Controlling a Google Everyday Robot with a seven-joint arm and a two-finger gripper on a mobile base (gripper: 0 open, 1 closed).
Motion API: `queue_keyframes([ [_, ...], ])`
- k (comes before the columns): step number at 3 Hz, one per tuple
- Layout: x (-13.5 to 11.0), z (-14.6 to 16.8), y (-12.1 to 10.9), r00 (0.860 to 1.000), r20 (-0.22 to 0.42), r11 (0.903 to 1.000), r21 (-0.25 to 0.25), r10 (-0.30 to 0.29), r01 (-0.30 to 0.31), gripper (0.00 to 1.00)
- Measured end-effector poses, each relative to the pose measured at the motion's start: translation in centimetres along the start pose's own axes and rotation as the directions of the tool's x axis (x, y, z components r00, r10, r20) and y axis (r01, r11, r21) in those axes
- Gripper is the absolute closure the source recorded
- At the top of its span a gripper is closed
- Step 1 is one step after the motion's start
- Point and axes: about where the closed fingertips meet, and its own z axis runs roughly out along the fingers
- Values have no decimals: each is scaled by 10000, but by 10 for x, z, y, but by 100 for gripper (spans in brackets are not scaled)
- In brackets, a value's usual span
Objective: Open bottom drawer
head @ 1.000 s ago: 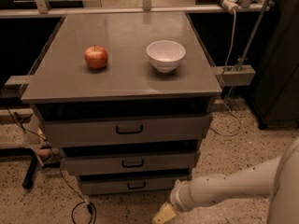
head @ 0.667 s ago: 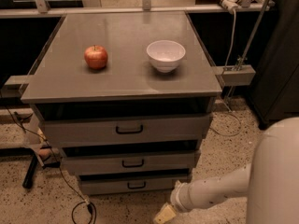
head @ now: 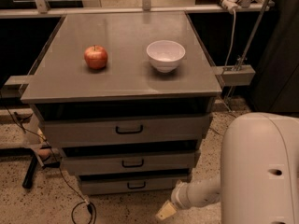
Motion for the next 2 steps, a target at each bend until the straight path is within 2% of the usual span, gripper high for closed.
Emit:
queue_keyframes([
  [2, -10, 46, -1, 9921, 1220, 9990, -310, -275, 315, 0],
])
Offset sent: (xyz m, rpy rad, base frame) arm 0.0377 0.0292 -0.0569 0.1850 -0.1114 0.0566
